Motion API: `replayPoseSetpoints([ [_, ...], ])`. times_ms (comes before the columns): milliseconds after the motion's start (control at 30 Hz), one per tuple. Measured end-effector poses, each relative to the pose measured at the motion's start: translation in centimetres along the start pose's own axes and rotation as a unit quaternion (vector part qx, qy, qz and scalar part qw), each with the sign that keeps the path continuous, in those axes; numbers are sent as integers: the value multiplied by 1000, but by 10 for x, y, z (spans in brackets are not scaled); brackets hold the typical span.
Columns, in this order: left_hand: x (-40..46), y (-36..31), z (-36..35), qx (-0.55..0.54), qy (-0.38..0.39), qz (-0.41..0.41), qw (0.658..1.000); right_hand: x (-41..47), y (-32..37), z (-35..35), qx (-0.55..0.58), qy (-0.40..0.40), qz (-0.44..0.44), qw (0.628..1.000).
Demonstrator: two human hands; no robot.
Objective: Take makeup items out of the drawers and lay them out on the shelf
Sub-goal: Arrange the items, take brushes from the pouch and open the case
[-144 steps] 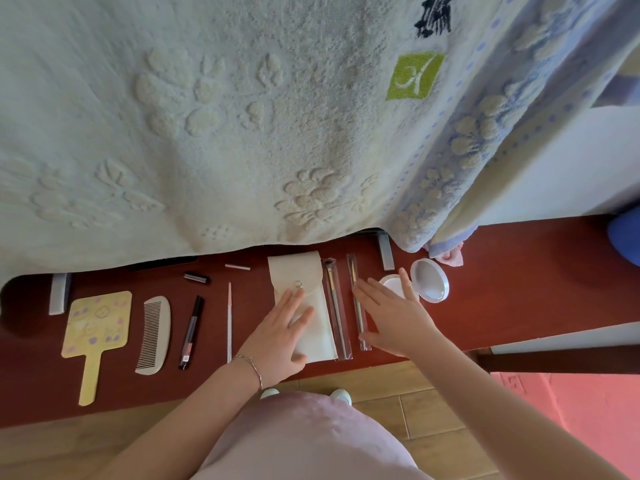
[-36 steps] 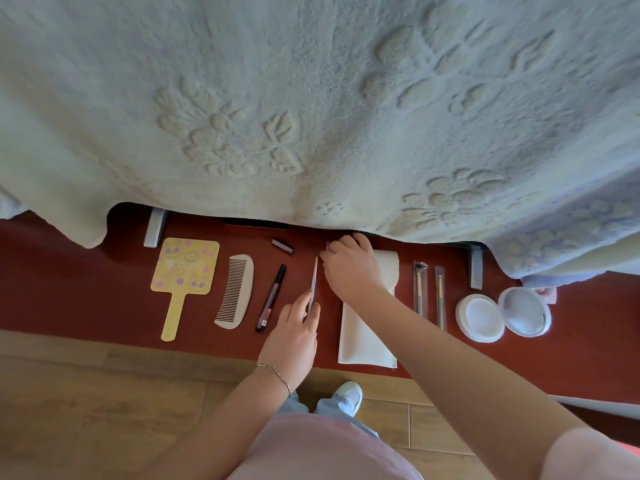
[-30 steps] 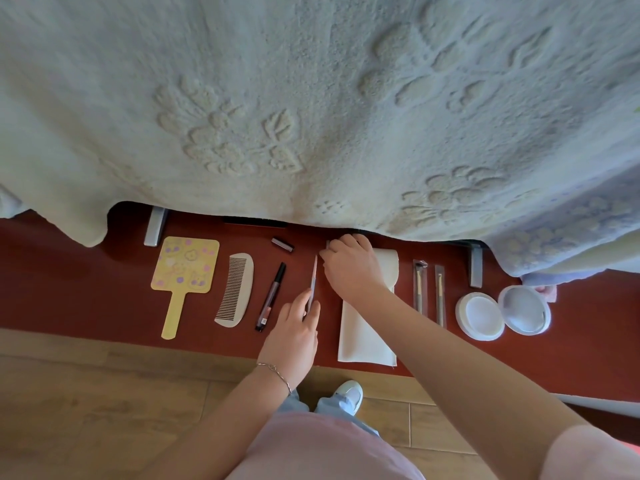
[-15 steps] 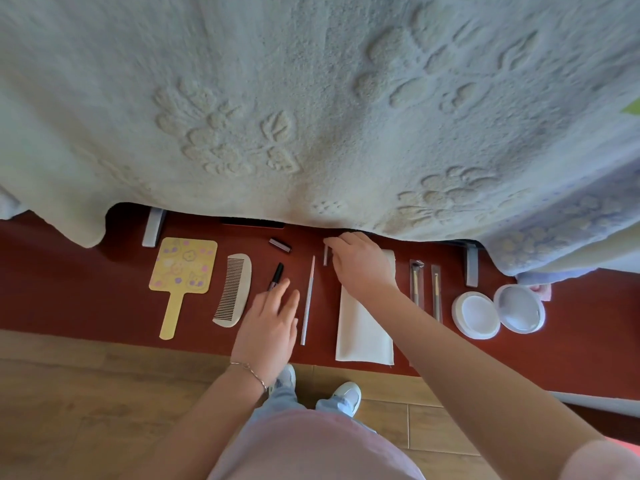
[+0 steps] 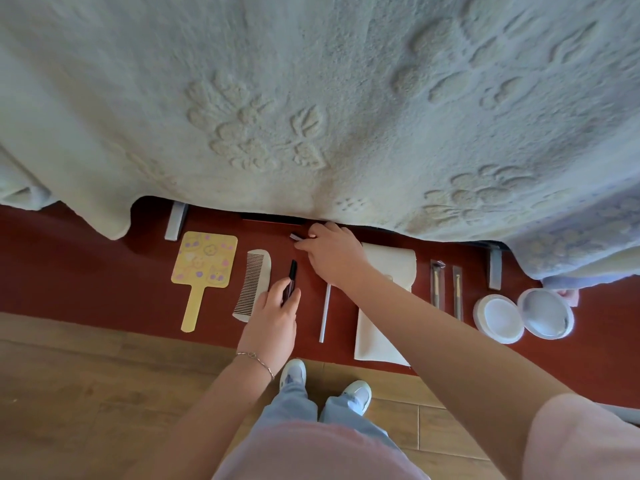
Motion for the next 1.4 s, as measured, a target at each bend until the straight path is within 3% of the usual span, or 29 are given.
replayPoseSetpoints([
  [900,3,-6,2,-54,-13,-33,998,-24,5,-3,16,1,-16,1000],
  [1167,-6,11,23,-44,-54,-9,998,-36,2,21,55,-98,-39,993],
  [1400,-8,50,10,29,-39,40,998,-27,34,15,24,-136,17,990],
])
Point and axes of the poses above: each hand's wrist, its own x-axis towards the middle knuckle, its own z-axis out of the back of the hand, y = z × x, the point moved 9 cm from there along x, towards the middle knuckle, and after that the axes turned 14 degrees about z, right-handed, at the moved point
